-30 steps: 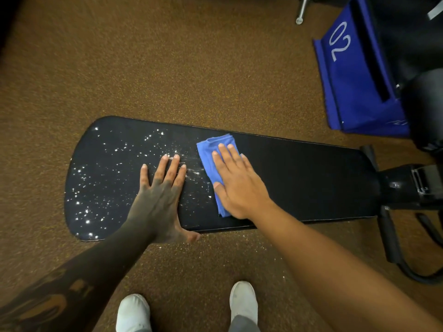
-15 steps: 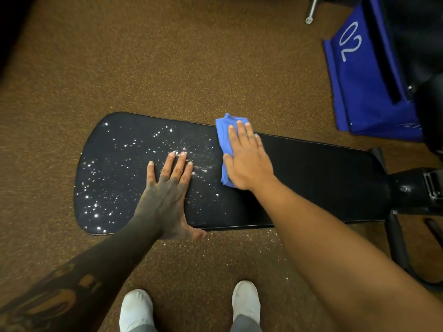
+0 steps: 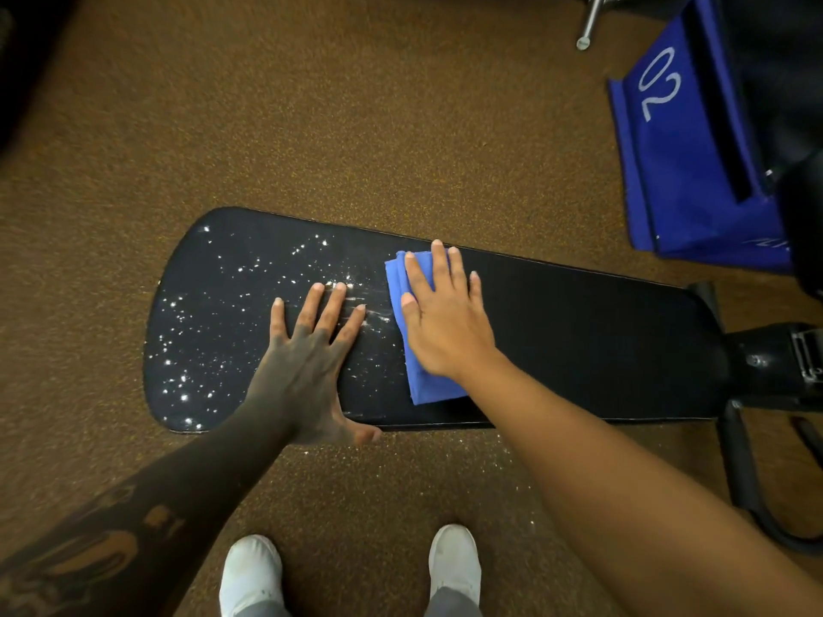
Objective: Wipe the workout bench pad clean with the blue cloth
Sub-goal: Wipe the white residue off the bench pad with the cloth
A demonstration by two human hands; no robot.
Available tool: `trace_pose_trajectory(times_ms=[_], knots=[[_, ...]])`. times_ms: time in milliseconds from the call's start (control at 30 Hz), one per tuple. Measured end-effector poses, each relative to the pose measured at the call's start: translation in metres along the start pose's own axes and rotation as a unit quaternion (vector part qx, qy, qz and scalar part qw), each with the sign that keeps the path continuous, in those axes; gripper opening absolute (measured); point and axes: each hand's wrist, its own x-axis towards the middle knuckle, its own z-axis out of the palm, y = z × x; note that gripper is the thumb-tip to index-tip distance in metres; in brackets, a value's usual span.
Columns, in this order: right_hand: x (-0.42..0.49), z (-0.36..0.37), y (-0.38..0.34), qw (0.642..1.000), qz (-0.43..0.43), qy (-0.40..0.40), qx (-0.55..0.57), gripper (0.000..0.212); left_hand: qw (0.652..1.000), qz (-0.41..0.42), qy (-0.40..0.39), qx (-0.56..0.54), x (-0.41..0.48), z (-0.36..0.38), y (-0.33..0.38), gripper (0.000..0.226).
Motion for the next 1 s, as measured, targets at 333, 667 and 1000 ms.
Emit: trace_pose_trajectory(times_ms=[333, 667, 1000], knots=[[-0.032, 0.012, 0.0, 0.997, -0.066, -0.004, -0.029, 0.061, 1.0, -0.012, -0.004, 0.007, 0.0, 0.003, -0.002, 0.155], [0.02, 0.002, -0.011, 1.0, -0.016, -0.002, -0.014, 0.059, 1.0, -0.019, -0.003, -0.006, -0.003, 0.003, -0.003, 0.153], [0.007, 0.01, -0.019, 0.999, -0.035, 0.003, -0.013, 0.058, 1.0, -0.02, -0.002, -0.009, -0.005, 0.003, -0.006, 0.151]])
